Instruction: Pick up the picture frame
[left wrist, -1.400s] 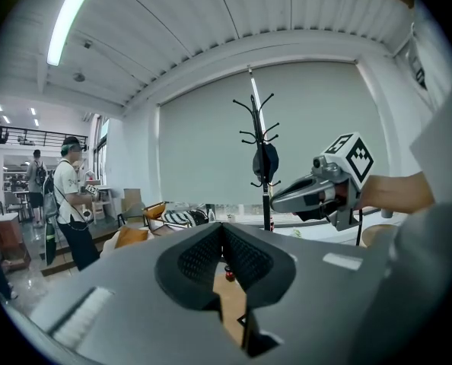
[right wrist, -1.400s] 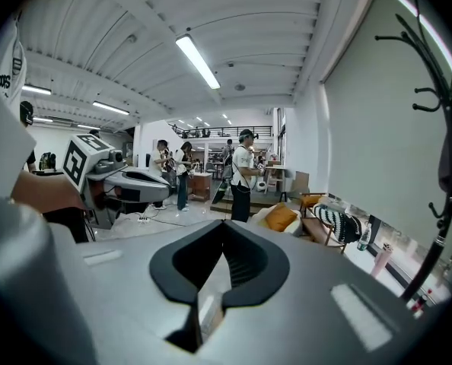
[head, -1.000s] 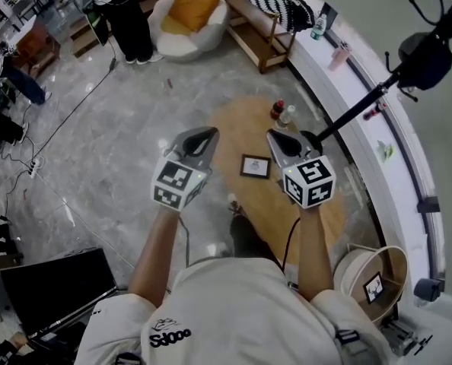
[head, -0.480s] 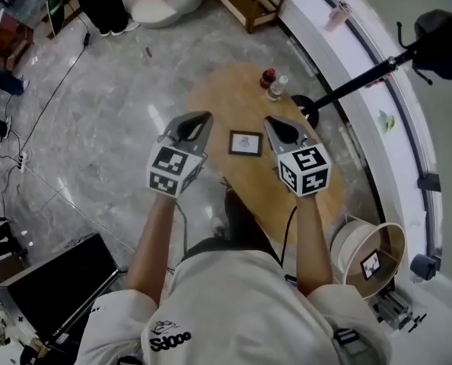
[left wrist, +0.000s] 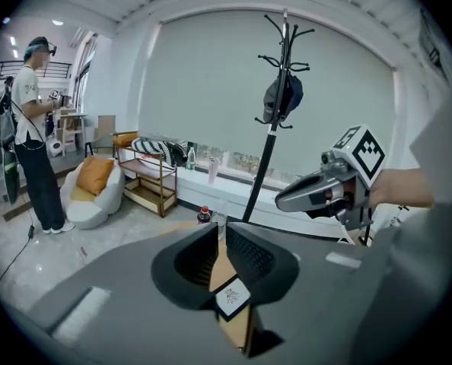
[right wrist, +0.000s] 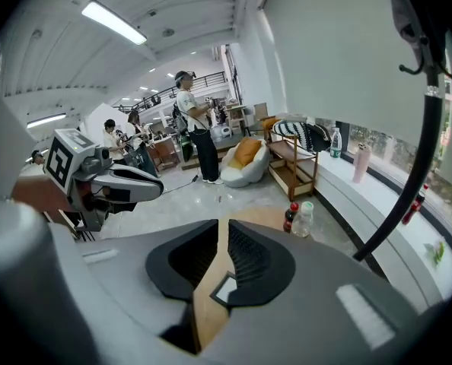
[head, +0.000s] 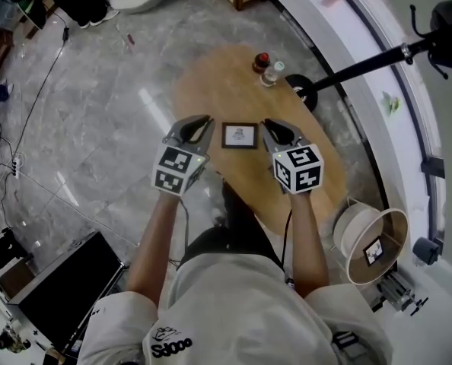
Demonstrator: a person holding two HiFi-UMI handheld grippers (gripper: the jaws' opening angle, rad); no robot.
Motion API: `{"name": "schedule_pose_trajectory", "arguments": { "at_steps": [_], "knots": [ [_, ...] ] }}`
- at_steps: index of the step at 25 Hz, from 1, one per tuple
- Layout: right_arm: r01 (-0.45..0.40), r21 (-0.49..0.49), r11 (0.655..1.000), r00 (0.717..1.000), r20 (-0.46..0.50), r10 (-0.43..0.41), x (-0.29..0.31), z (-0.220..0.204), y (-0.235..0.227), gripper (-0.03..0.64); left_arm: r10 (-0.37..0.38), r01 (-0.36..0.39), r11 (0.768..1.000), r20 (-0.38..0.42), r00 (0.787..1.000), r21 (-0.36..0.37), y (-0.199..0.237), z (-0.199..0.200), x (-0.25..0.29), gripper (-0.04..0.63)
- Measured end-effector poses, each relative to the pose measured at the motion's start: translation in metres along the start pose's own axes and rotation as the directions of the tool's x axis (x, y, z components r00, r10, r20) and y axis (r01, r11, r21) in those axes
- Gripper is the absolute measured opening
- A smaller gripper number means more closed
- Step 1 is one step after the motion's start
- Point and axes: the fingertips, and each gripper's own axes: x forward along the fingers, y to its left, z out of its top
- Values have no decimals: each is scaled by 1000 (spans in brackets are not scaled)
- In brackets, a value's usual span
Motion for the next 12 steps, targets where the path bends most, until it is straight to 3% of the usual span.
{"name": "schedule_pose_trajectory", "arguments": {
  "at_steps": [12],
  "knots": [
    [93, 129, 987, 989, -127, -77, 56, -78, -52, 69, -26, 12, 995, -138, 990, -104, 12, -91, 78, 67]
  ]
}}
